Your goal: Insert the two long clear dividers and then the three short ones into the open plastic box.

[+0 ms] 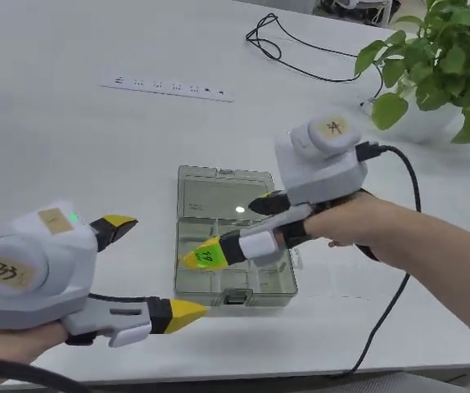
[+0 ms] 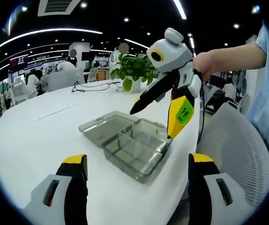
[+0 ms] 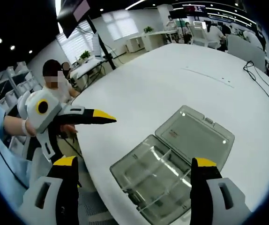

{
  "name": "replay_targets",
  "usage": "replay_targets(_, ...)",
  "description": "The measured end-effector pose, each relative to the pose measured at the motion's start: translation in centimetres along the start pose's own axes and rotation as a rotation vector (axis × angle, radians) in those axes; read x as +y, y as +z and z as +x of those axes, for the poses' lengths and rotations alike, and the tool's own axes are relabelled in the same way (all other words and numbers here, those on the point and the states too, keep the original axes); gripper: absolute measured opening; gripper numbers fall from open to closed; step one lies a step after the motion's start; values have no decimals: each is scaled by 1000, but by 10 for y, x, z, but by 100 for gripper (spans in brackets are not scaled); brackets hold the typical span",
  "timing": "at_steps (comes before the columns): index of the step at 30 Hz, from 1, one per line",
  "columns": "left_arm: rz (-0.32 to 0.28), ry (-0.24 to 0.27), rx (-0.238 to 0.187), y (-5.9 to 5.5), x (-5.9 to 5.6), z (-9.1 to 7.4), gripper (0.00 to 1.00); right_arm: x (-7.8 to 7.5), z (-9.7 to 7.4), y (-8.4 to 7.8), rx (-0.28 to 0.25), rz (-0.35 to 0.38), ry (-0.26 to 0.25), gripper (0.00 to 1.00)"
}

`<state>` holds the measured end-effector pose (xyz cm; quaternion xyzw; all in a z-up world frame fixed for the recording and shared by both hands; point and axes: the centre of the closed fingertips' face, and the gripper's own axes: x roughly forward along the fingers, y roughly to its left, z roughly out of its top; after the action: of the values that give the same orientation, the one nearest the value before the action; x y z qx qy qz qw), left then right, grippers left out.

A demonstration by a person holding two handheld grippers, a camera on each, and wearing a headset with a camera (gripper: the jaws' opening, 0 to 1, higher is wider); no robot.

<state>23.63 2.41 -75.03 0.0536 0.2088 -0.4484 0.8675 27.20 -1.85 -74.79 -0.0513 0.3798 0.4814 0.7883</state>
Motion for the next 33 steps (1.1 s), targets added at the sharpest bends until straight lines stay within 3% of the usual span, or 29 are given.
replay_targets(2, -5, 3, 1, 0, -1, 0, 91, -1, -6, -5, -16, 0, 4, 100)
replay_targets(4, -5, 7, 1, 1, -2, -1, 91, -1, -11, -1, -82, -38, 21, 100)
replay_targets(6, -15, 14, -1, 1, -2, -1, 91, -3, -18, -6, -96, -28, 23, 100)
replay_targets(8, -22, 20, -3, 2, -2, -1, 91, 0, -23, -6, -144, -84, 49, 100)
replay_targets(10, -18, 25, 5, 2, -2, -1, 91, 3, -30, -5, -205, -84, 64, 100)
replay_targets(13, -24, 36, 6, 2, -2, -1, 91, -2, -40, -11, -254, -111, 62, 100)
replay_targets(18, -34, 51, 13, 2, -1, -1, 91, -10, -51, -31, -248, -143, 56, 100)
replay_targets(19, -34, 52, 15, 2, -1, -2, 91, -19, -53, -37, -223, -173, 9, 100)
replay_targets(20, -35, 55, 22, 2, -1, -2, 91, -17, -56, -38, -230, -199, 20, 100)
replay_targets(33, -40, 80, 38, 7, 3, -3, 90, -53, -92, -84, -184, -173, -7, 100)
